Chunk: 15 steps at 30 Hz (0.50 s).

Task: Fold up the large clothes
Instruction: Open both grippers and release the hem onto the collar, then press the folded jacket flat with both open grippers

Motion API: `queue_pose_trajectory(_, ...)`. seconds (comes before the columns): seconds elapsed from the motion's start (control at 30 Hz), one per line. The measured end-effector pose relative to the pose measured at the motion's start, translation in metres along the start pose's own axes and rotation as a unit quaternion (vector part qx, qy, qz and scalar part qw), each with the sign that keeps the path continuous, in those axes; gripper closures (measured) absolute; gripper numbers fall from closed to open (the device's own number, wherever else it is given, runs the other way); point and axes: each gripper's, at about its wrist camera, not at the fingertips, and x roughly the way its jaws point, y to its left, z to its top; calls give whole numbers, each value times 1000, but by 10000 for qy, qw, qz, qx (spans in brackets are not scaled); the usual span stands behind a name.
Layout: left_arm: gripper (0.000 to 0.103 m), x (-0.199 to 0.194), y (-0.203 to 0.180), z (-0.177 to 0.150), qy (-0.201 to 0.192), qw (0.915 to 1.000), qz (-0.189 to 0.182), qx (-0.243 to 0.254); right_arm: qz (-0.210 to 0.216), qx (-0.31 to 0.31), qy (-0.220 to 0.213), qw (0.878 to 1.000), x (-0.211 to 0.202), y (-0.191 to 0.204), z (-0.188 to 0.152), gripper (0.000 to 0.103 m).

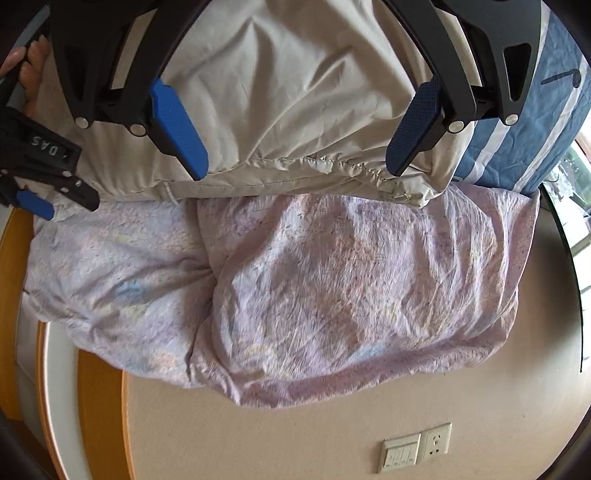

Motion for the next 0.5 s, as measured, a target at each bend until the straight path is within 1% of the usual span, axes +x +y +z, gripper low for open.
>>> queue_pose_trajectory(0.07, 5, 16, -2, -6, 246, 9996, 141, 60, -82, -147, 213, 9996, 12, 5, -4, 16)
queue_pose_trajectory(0.1, 5, 23, -3, -10, 386, 9990, 192, 74, -184, -274, 321, 9989, 22, 10, -12, 16)
queue_pose_trajectory(0.13, 5, 31, -3, -15, 505, 9985, 210, 64, -273, -345, 394, 9983, 29, 12, -18, 16)
queue_pose_trajectory(0.2, 5, 45, 0, -24, 710, 9973, 194, -53, -281, -299, 629, 9972, 47, 13, -32, 16)
queue_pose_trajectory(0.37, 2, 61, -1, -26, 750, 9968, 293, -31, -253, -67, 836, 9962, 67, 9, -39, 12)
queue_pose_trajectory(0.5, 1, 70, 0, -30, 826, 9962, 256, -94, -260, 10, 922, 9954, 74, 9, -45, 10)
